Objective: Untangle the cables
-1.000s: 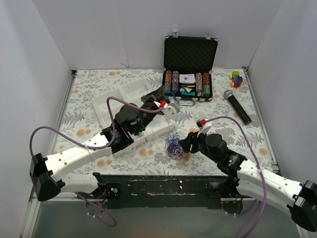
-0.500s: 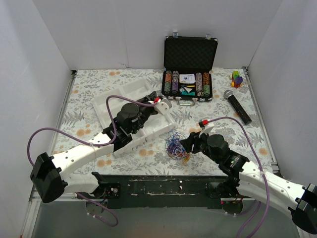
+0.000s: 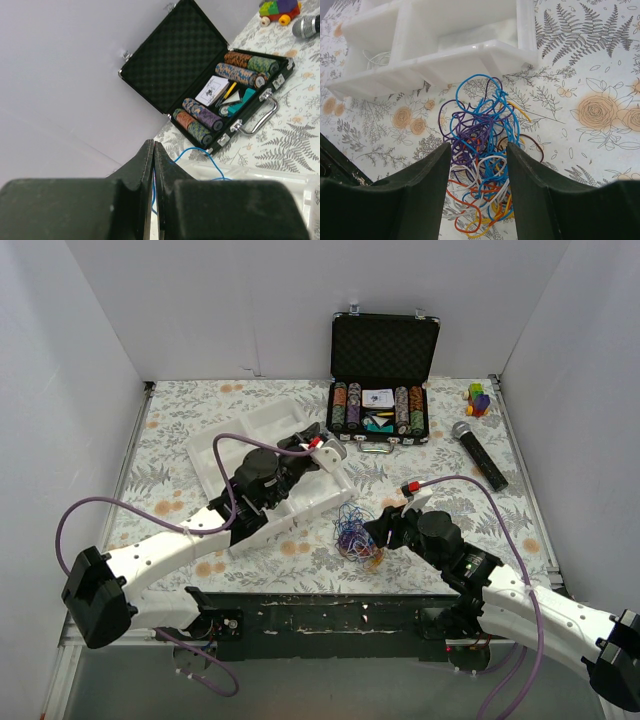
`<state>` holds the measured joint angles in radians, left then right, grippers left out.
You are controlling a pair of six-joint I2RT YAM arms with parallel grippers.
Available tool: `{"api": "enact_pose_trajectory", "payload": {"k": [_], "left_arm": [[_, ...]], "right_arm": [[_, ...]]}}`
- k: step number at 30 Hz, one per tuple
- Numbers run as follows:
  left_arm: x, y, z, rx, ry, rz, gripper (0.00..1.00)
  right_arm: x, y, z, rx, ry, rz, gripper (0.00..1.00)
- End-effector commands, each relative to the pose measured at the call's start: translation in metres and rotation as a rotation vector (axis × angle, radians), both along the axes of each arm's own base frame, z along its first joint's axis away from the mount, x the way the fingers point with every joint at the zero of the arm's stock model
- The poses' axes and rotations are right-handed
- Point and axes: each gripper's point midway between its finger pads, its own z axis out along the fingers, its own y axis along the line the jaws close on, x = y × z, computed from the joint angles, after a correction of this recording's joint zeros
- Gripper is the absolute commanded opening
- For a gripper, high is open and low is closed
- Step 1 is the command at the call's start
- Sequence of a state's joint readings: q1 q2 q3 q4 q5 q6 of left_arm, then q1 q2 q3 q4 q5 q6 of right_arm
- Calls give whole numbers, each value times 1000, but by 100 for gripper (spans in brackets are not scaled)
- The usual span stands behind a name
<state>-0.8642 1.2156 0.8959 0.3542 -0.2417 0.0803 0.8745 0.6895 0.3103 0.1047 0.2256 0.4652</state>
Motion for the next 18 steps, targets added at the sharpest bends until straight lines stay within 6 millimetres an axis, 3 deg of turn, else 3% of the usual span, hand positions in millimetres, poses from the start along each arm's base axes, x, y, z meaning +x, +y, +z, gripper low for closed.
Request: {"api": "enact_pose_trajectory", "payload": {"k": [1,7,10,18], "left_arm": [[-13,2,52,-99,-109,-56,0],[-25,4,73,-156,-148,-103,0],[-22,6,65,-144,-119,-87,0],[-16,10,22,-72,-41,-42,0]], "right_arm": [[4,2,10,17,-27,-6,56],[4,2,10,18,-24,-4,56],[4,2,9,18,-23,-6,56],[4,4,12,24,-23,-2,56]]}}
